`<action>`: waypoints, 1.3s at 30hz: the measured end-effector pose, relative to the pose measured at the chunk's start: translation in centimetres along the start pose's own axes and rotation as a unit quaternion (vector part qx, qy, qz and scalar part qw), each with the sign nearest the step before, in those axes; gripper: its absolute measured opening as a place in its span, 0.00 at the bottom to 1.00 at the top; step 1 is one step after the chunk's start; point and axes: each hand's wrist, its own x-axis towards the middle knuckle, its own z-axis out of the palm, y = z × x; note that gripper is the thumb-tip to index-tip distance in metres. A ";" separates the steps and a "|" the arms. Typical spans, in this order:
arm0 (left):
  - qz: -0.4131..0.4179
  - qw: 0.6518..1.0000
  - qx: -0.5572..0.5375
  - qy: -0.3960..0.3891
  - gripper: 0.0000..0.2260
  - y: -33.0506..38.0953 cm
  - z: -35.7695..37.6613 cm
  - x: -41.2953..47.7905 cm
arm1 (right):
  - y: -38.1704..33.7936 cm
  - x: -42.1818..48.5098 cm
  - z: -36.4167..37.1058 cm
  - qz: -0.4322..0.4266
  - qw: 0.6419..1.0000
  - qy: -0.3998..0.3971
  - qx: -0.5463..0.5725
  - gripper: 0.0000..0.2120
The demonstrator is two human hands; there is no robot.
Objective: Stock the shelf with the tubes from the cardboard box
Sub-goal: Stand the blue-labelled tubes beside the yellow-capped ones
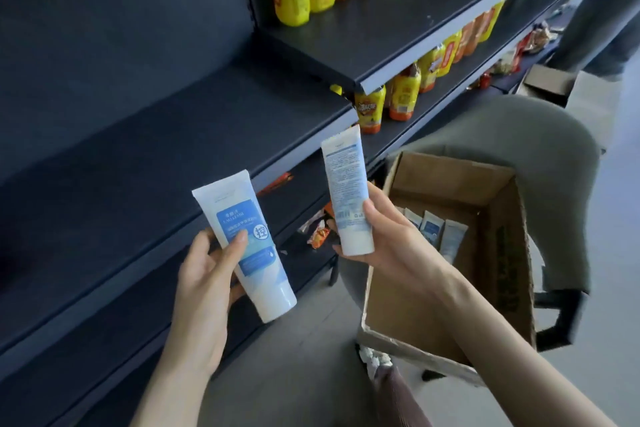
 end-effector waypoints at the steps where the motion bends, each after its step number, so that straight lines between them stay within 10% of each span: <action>1: 0.017 1.000 -0.001 0.006 0.10 0.9 -0.9 -0.8 | -0.3 0.0 1.6 -0.004 1.000 -0.002 -0.019 0.21; 17: 0.264 0.961 -0.023 0.079 0.14 15.2 -13.7 -11.7 | -5.8 -2.5 25.7 -0.087 0.962 -0.080 -0.247 0.24; 31: 0.340 0.916 -0.036 0.209 0.12 21.7 -25.7 -16.6 | -5.6 0.5 40.5 -0.109 0.945 -0.168 -0.256 0.22; 39: 0.371 0.886 -0.017 0.278 0.27 24.4 -30.0 -17.6 | -6.9 5.9 48.7 -0.121 0.952 -0.198 -0.202 0.21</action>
